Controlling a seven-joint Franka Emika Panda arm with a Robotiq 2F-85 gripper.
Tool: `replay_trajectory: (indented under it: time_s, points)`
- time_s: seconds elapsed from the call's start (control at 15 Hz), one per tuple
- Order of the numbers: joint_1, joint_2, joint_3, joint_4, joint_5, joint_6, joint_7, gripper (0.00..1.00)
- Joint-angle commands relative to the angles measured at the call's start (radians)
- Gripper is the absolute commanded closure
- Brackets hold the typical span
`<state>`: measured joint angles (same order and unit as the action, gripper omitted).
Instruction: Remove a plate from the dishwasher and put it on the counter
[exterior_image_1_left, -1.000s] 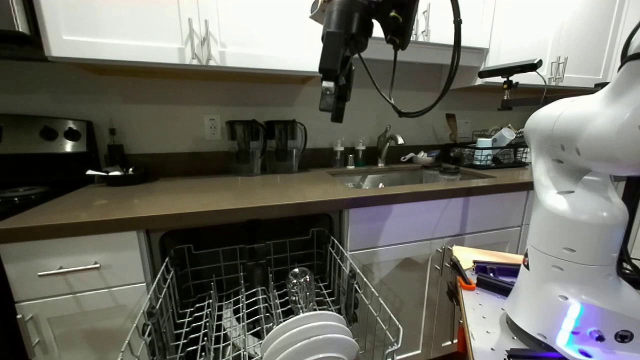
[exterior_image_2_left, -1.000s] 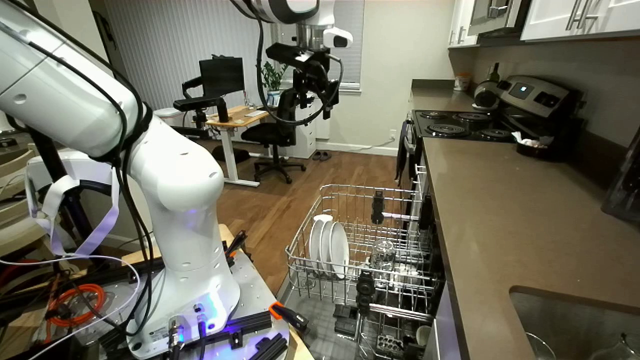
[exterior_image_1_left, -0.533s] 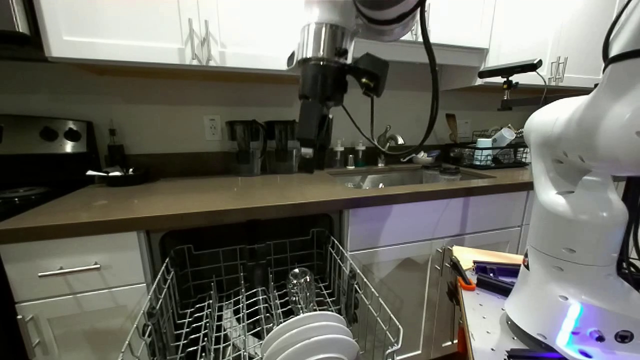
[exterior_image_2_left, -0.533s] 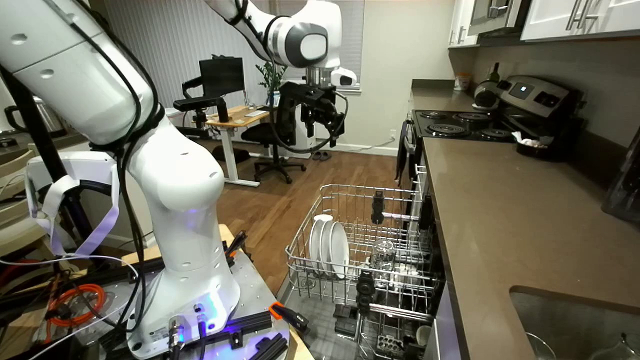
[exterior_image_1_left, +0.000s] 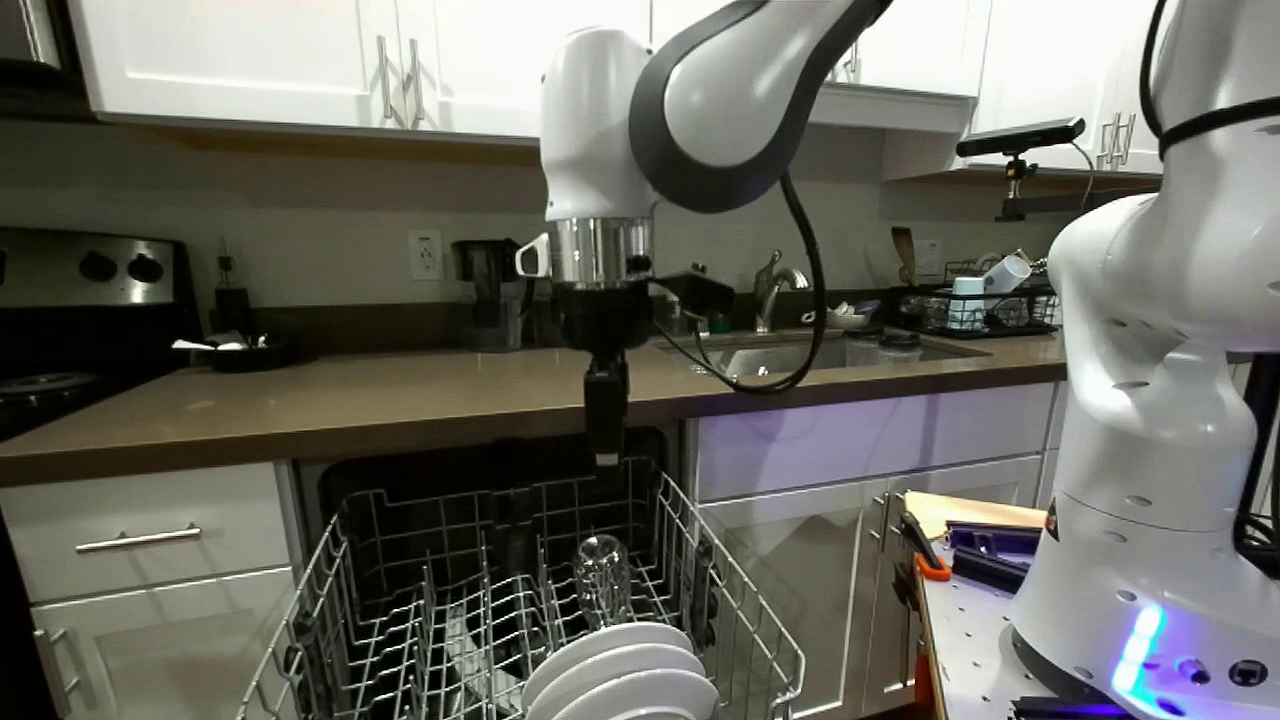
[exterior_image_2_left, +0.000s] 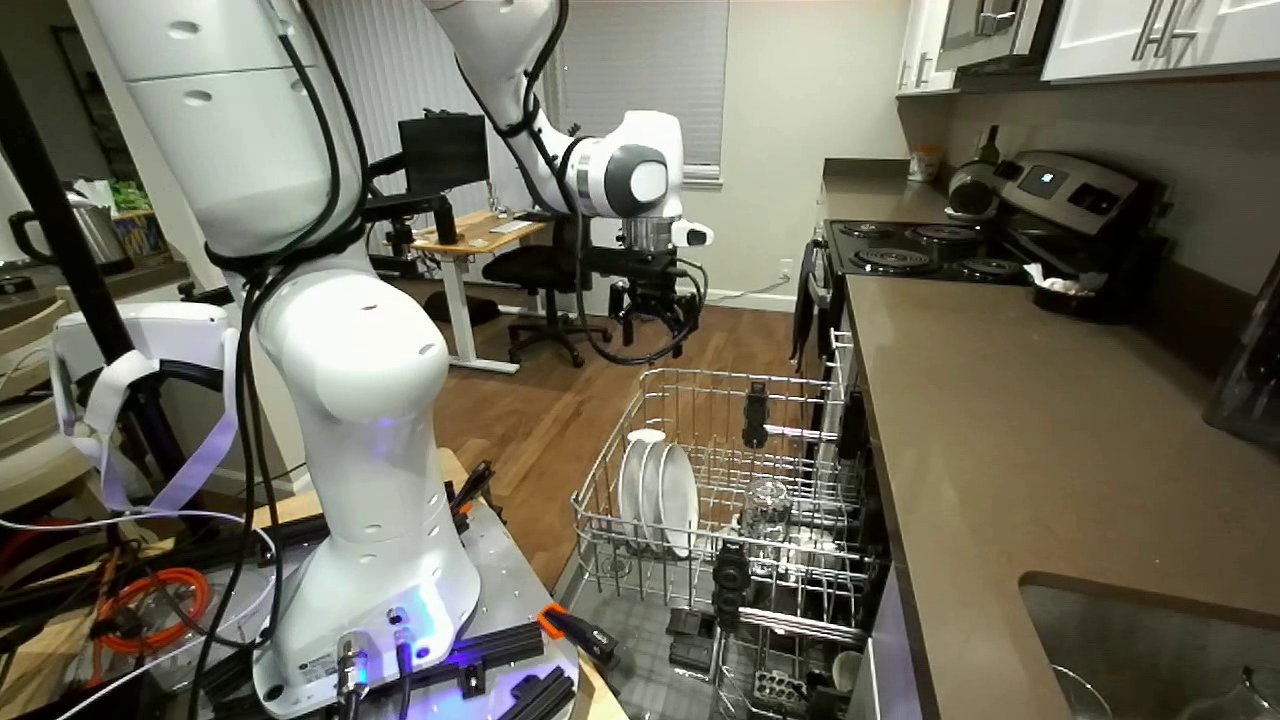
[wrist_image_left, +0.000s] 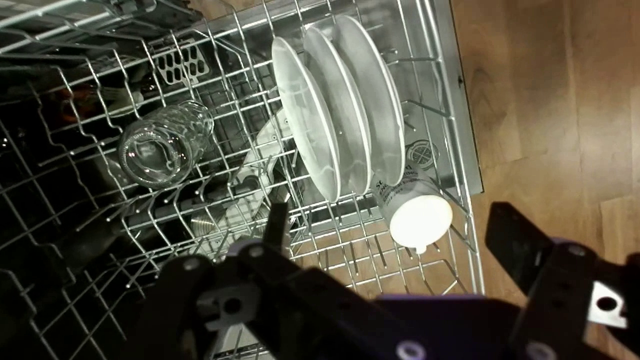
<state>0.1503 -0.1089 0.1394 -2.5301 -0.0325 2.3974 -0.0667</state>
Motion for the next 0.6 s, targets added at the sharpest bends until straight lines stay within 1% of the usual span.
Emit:
replay_trajectory:
  time_s: [0.0,0.27,0.4,0.53]
  points:
    - [-0.008,0.114,-0.004,0.054,-0.062,0.066,-0.051,0.00]
    - [-0.015,0.226,-0.016,0.099,-0.100,0.148,-0.033,0.00]
    - [-0.022,0.286,-0.023,0.124,-0.072,0.176,-0.048,0.00]
    - [-0.027,0.340,-0.032,0.144,-0.068,0.196,-0.047,0.00]
